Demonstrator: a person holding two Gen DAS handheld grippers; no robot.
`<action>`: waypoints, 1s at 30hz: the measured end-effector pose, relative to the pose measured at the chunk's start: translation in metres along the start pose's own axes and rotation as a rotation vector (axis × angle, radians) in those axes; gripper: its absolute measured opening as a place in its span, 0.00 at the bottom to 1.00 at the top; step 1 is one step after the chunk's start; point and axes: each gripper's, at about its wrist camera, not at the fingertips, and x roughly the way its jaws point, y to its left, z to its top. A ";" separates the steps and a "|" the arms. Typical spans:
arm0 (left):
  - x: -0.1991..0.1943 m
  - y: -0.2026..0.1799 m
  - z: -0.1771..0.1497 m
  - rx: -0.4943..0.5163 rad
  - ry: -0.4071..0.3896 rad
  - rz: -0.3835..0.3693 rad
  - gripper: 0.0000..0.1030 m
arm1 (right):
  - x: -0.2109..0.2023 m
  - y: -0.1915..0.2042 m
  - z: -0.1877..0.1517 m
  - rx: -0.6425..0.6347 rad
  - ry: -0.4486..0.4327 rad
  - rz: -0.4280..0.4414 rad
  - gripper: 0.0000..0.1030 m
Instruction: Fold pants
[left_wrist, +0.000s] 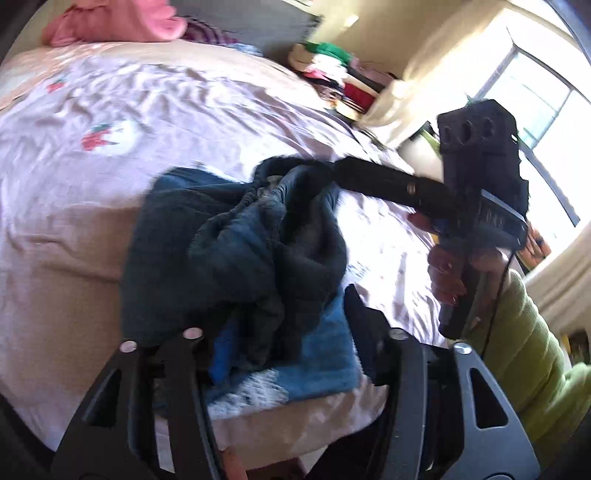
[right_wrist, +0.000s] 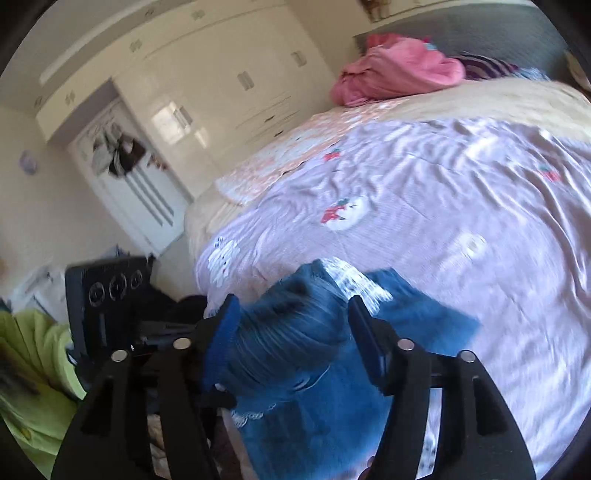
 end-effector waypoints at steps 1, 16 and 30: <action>0.003 -0.002 -0.002 0.011 0.014 -0.008 0.51 | -0.004 -0.003 -0.005 0.021 -0.008 -0.017 0.67; -0.031 0.008 0.005 0.113 -0.028 0.247 0.53 | -0.008 0.016 -0.051 0.195 -0.049 -0.259 0.73; 0.025 0.036 0.045 0.137 0.073 0.314 0.53 | 0.050 0.080 -0.076 -0.176 0.166 -0.424 0.23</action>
